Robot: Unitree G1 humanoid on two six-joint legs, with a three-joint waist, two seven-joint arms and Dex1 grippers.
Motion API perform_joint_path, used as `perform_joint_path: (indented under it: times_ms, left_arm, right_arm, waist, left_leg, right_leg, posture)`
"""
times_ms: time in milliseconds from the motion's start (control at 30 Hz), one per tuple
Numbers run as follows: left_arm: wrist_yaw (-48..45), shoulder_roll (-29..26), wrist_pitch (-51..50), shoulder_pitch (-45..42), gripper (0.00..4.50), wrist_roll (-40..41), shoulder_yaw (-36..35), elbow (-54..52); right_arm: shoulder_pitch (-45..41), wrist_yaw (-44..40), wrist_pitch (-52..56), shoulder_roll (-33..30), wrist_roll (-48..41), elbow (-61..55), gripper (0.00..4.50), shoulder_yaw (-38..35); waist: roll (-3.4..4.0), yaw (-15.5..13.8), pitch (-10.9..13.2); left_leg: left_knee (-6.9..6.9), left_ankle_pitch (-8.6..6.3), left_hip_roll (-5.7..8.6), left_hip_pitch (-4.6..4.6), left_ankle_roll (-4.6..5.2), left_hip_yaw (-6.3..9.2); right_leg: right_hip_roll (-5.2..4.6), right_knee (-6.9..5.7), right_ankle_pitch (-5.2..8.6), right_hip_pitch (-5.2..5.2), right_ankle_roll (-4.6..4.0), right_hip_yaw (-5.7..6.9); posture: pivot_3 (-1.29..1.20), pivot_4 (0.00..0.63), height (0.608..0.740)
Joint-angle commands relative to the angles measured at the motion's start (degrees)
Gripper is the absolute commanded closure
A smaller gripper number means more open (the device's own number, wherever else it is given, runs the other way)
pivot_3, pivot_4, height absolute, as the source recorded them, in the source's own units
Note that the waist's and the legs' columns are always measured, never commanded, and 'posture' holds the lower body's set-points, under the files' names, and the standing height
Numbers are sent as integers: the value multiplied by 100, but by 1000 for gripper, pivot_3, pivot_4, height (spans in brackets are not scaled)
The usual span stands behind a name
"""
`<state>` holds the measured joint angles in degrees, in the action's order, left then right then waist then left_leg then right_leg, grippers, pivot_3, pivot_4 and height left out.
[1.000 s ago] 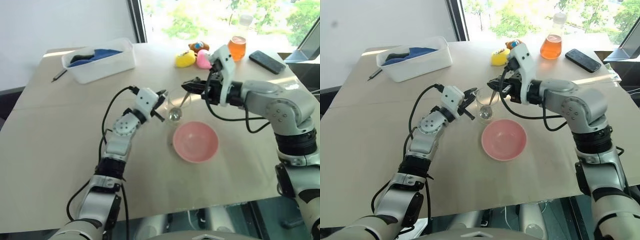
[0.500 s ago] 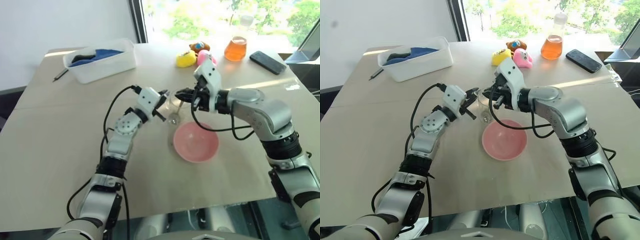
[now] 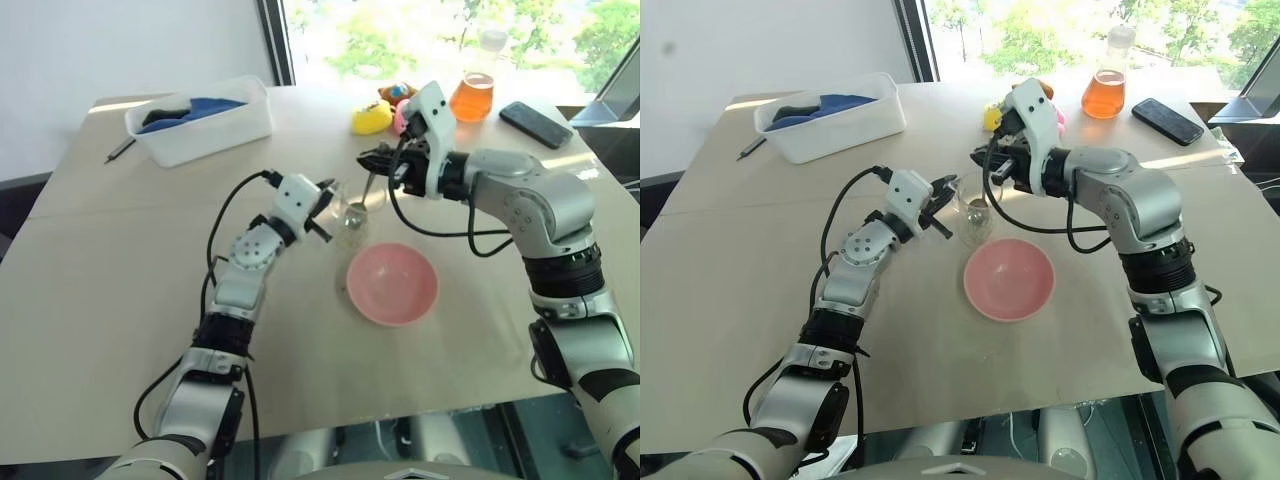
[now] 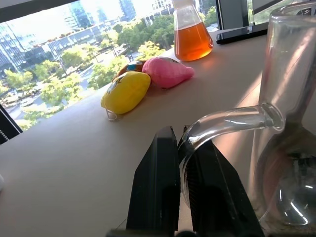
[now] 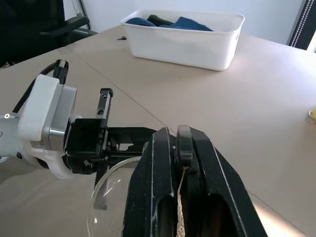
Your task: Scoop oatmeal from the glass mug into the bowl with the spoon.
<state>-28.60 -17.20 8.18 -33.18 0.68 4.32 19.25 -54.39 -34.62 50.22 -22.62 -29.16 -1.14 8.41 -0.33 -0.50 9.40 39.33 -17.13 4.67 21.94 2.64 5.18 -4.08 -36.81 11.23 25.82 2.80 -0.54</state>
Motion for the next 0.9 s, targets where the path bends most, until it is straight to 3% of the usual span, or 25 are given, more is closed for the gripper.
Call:
perform_joint_path:
  times_ms: [33, 167, 367, 900]
  left_arm:
    - [-74, -3, 50, 10, 4366, 12, 36, -234]
    - [-79, -8, 38, 5, 4366, 13, 38, -250]
    - [-100, -43, 35, -6, 4366, 12, 25, -247]
    - [-91, -24, 80, -41, 4366, -13, 37, -123]
  right_arm:
    - [-124, -50, -250, -71, 197, -127, 4500, -117]
    - [76, -209, -601, -157, 548, -125, 4500, 180]
    - [318, -242, -102, 13, 282, -354, 4500, 99]
    - [-318, 1341, 2610, 973, -1090, -121, 4500, -2216]
  waist:
    - [0, 0, 0]
    - [0, 2, 0]
    - [0, 1, 0]
    - [1, 52, -1]
  left_leg:
    - [0, 0, 0, 0, 0, 0]
    - [1, 0, 0, 0, 0, -1]
    - [1, 0, 0, -1, 0, -1]
    - [0, 0, 0, -1, 0, 0]
  right_leg:
    - [0, 0, 0, 0, 0, 0]
    - [0, -1, 0, 0, 0, 0]
    - [0, -2, 0, -1, 0, 0]
    - [-1, -4, 0, 0, 0, -7]
  posture:
    - [0, 150, 740]
    - [0, 150, 740]
    - [0, 150, 740]
    - [0, 150, 740]
